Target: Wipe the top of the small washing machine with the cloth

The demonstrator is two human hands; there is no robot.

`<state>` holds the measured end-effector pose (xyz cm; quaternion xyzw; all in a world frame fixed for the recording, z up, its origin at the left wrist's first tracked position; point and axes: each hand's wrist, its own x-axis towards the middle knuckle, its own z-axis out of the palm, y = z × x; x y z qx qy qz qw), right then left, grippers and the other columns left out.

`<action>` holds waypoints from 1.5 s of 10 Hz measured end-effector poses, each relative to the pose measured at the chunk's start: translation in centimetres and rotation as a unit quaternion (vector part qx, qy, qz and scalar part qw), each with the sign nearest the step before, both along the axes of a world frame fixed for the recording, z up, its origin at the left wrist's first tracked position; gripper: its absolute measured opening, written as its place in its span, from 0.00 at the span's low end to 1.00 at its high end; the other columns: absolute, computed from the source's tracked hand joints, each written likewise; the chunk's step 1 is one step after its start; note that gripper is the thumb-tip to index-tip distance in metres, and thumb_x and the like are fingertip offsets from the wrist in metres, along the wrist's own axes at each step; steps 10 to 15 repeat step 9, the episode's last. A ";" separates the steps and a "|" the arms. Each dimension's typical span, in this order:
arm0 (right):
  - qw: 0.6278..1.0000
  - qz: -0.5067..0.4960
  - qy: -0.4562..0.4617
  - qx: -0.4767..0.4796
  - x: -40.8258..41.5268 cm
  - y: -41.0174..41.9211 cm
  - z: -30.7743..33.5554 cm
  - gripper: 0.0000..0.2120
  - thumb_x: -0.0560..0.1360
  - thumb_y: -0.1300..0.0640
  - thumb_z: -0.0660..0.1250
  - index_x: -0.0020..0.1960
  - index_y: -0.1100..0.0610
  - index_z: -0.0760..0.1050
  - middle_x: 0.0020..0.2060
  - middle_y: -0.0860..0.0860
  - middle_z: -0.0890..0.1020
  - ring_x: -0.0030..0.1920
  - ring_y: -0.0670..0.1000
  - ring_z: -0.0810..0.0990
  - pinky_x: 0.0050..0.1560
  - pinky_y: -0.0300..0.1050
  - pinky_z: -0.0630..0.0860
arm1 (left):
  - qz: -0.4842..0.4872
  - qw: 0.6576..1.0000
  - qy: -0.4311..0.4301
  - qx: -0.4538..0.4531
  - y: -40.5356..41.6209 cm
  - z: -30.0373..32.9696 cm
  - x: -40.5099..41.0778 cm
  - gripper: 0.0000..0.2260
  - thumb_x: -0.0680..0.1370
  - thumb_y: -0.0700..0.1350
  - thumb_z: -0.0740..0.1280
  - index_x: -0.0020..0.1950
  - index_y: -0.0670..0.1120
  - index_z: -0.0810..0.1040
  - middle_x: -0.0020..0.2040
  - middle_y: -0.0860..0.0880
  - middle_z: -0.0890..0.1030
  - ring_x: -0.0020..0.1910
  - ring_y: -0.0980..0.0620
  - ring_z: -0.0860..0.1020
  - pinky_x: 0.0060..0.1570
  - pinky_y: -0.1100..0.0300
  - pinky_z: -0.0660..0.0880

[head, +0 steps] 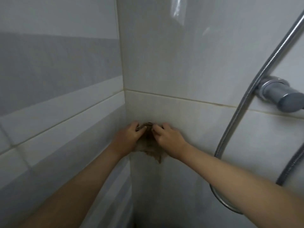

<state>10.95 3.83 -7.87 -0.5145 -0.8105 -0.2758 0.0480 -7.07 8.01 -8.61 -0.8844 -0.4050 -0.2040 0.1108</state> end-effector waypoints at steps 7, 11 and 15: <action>0.993 -0.063 0.095 -0.032 1.0 -3.5 -2.2 0.28 0.61 0.58 0.63 0.62 0.59 0.76 0.63 0.57 0.78 0.64 0.58 0.76 0.60 0.62 0.73 | 0.148 0.968 -0.162 -0.118 -1.3 -1.2 3.5 0.11 0.73 0.41 0.62 0.54 0.40 0.76 0.61 0.36 0.69 0.60 0.36 0.70 0.55 0.46 0.72; 0.971 -0.040 0.224 0.069 3.5 -7.1 1.3 0.24 0.68 0.60 0.59 0.64 0.64 0.73 0.66 0.61 0.75 0.67 0.61 0.73 0.64 0.62 0.72 | 0.087 0.920 -0.370 -0.096 -4.8 2.1 7.2 0.17 0.70 0.44 0.63 0.58 0.43 0.74 0.59 0.40 0.68 0.55 0.38 0.74 0.56 0.45 0.73; 0.971 -0.040 0.224 0.069 3.5 -7.1 1.3 0.24 0.68 0.60 0.59 0.64 0.64 0.73 0.66 0.61 0.75 0.67 0.61 0.73 0.64 0.62 0.72 | 0.087 0.920 -0.370 -0.096 -4.8 2.1 7.2 0.17 0.70 0.44 0.63 0.58 0.43 0.74 0.59 0.40 0.68 0.55 0.38 0.74 0.56 0.45 0.73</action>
